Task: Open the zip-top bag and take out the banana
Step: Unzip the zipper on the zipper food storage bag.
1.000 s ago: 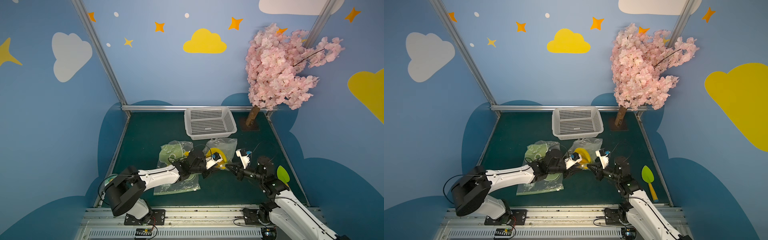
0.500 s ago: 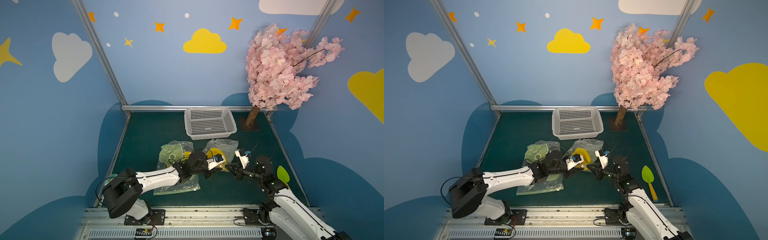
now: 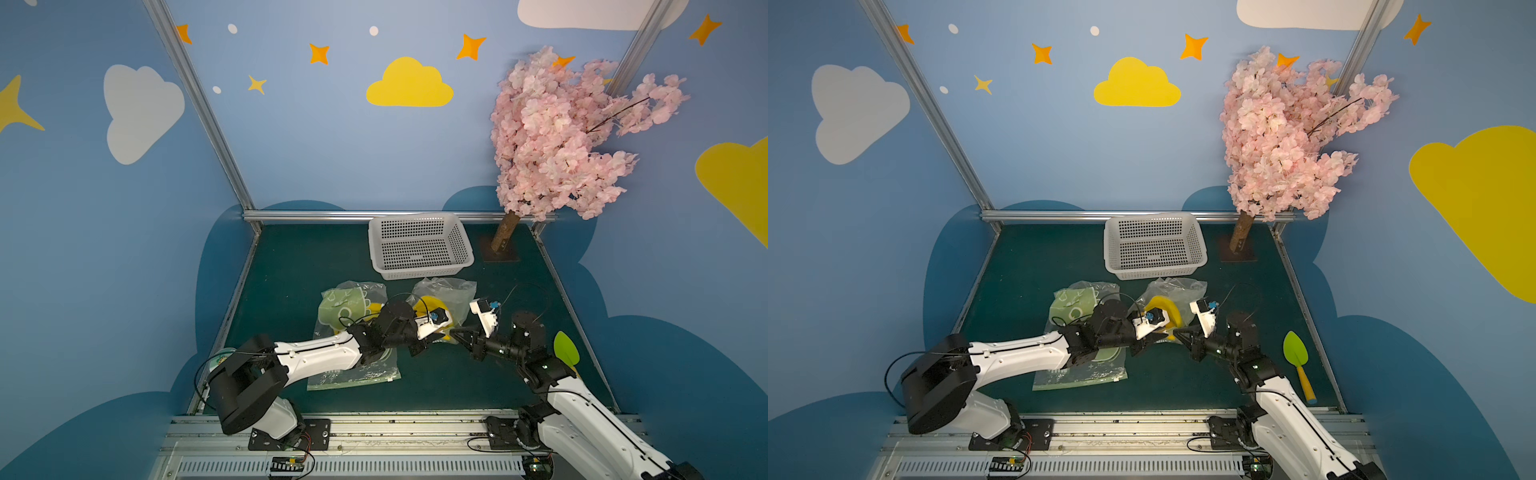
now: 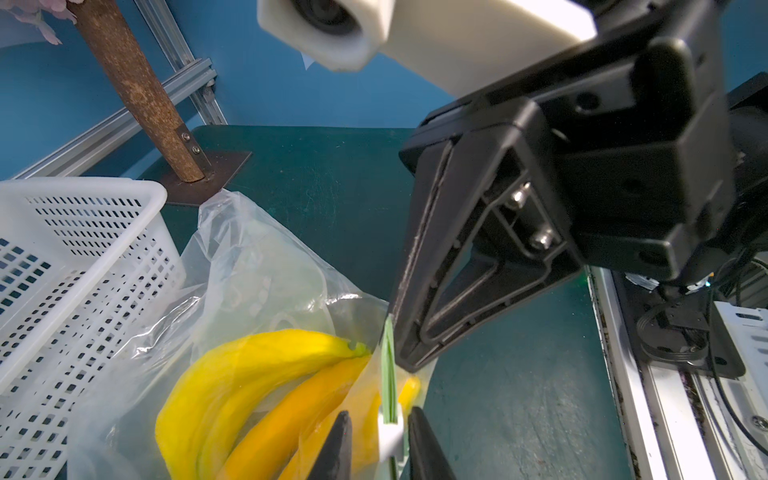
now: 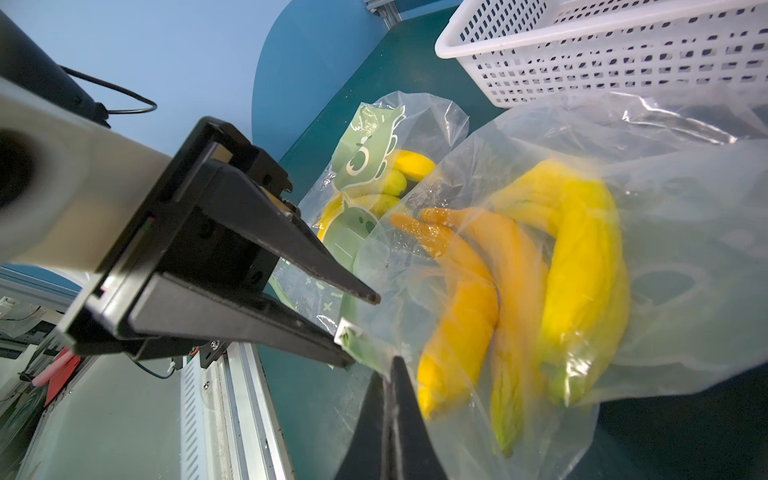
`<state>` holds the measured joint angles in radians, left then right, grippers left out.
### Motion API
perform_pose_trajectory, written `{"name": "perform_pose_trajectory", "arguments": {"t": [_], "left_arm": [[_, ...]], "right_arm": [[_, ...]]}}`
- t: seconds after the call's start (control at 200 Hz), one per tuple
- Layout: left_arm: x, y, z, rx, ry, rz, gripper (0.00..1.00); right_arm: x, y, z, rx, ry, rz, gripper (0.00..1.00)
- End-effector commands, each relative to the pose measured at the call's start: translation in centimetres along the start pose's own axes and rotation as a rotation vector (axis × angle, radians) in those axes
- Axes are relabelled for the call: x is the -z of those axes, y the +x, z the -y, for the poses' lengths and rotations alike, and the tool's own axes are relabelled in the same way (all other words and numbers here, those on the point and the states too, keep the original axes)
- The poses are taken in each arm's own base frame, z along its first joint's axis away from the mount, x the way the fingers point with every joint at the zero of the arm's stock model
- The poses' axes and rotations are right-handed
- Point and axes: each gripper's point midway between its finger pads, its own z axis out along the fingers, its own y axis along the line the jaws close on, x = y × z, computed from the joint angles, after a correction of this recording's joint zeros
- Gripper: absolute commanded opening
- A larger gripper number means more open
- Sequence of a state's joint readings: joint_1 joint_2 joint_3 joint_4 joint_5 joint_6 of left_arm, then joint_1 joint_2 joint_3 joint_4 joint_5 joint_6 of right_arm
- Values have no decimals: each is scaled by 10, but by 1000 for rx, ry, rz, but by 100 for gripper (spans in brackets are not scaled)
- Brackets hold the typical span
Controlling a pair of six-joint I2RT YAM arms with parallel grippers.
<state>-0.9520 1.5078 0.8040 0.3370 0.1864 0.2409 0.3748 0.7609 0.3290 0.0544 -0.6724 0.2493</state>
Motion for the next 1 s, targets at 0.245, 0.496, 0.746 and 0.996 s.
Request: {"name": "perform_pose_trajectory", "arguments": {"t": [0.245, 0.496, 0.746, 0.996], "left_arm": [[-5, -1, 1, -16, 14, -9, 16], [-6, 2, 2, -10, 18, -15, 14], [-6, 6, 3, -9, 18, -22, 8], [-6, 13, 1, -6, 8, -48, 9]], "right_arm": [[2, -13, -7, 26, -16, 28, 0], [3, -17, -9, 27, -20, 46, 0], [4, -18, -8, 27, -15, 55, 0], [8, -25, -9, 43, 2, 92, 0]]}}
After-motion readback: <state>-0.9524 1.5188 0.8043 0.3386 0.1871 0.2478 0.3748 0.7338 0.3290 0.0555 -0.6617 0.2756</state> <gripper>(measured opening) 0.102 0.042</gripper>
